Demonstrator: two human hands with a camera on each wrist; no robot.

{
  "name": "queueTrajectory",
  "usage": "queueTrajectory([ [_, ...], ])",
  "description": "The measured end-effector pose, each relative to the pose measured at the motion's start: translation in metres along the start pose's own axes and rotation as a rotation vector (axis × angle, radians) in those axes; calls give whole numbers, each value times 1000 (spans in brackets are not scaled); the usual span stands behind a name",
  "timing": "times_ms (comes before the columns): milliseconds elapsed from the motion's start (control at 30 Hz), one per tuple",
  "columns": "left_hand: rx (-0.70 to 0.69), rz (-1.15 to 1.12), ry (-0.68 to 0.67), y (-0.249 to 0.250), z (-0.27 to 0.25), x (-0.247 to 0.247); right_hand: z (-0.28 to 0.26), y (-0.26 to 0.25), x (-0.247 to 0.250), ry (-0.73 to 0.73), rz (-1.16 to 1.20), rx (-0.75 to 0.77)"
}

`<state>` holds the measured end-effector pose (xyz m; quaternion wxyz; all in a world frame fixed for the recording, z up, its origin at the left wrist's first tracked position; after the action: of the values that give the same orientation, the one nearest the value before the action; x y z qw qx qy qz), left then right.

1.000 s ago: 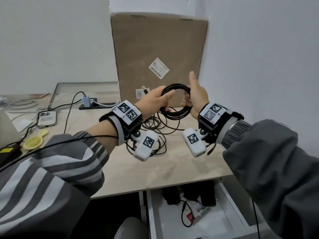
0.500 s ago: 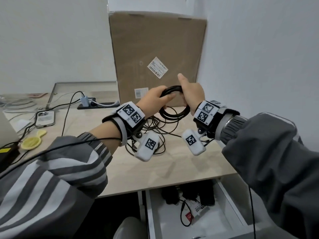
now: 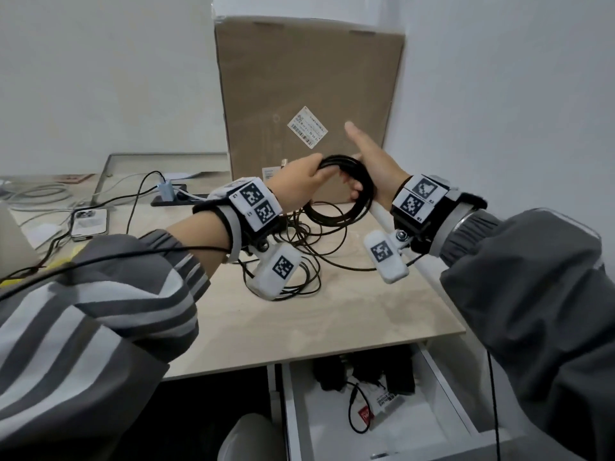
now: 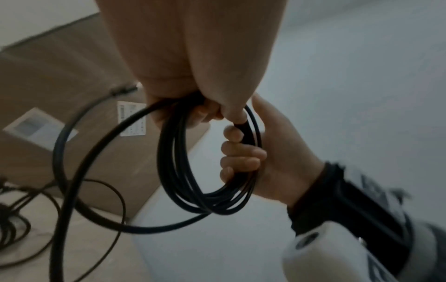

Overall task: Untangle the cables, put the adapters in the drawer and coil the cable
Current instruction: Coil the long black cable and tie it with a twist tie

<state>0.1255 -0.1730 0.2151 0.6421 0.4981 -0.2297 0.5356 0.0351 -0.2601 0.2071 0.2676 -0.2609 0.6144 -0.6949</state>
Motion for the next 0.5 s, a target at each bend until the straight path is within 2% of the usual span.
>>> queueTrajectory([
  [67,11,53,-24,3,1,-2,1,-7,-3,44,-206,71],
  [133,48,16,-8,3,1,-2,2,-9,-3,147,-307,133],
  [233,57,-49,42,0,0,-4,3,-5,0,274,-319,181],
  [367,87,-177,152,-11,-10,-8,2,0,1,326,-312,242],
  [433,196,-252,211,-26,-17,-12,2,-1,4,354,-286,283],
  [500,436,-338,301,-52,-23,-15,1,-1,8,392,-253,296],
])
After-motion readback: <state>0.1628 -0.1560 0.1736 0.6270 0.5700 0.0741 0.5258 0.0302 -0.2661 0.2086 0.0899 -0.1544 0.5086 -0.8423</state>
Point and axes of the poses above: each hand's wrist, its own z-axis towards the middle knuckle, its own x-axis out of the back of the hand, y = z × x, the point moved 6 cm from there along z, towards the middle knuckle, and after that the axes turned 9 degrees about z, right-handed, at the moved point
